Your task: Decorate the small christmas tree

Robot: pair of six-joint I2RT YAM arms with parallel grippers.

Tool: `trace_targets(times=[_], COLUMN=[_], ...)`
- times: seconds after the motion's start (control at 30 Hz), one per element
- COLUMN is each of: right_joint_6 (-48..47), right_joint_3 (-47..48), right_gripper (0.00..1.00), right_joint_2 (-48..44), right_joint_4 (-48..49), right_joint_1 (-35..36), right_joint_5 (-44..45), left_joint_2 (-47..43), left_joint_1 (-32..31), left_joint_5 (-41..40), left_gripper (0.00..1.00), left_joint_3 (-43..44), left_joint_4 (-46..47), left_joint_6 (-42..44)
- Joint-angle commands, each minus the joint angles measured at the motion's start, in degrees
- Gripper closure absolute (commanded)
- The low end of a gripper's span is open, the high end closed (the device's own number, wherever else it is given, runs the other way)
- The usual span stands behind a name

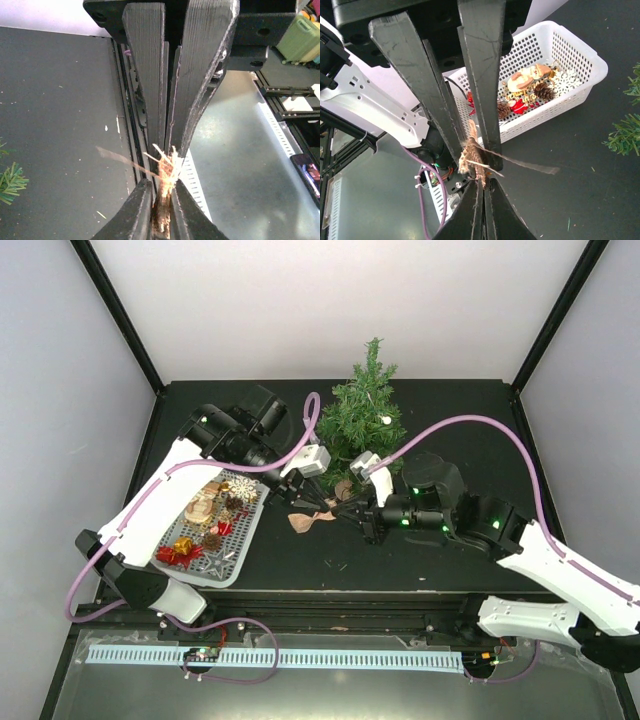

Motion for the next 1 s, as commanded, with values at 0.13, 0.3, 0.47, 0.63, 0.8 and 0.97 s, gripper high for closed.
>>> trace_targets(times=[0.13, 0.3, 0.47, 0.63, 0.8, 0.97], right_joint_6=[0.3, 0.0, -2.3, -4.3, -5.4, -5.7], right_joint_3=[-1.8, -1.3, 1.8, 5.2, 7.0, 6.3], right_gripper=[0.99, 0.99, 0.99, 0.99, 0.99, 0.99], right_joint_2=[-3.0, -3.1, -5.3, -6.8, -7.0, -5.4], right_joint_4=[4.3, 2.9, -2.4, -3.0, 0.8, 4.7], right_joint_1=[0.2, 0.2, -1.1, -8.1, -13.8, -19.7], right_joint_5=[1.6, 5.4, 17.8, 15.0, 10.0, 5.1], left_joint_2=[-1.3, -2.2, -5.3, -8.4, -10.3, -11.7], left_joint_1=[-0.4, -0.4, 3.4, 16.6, 22.7, 24.1], left_joint_5=[0.8, 0.0, -9.9, -1.7, 2.8, 4.4], left_gripper=[0.76, 0.60, 0.15, 0.01, 0.01, 0.01], left_joint_3=[-0.7, -0.6, 0.3, -0.5, -5.4, -9.6], left_joint_4=[2.6, 4.0, 12.0, 19.2, 23.1, 26.2], left_joint_6=[-2.0, -3.2, -11.6, -19.0, -20.9, -22.2])
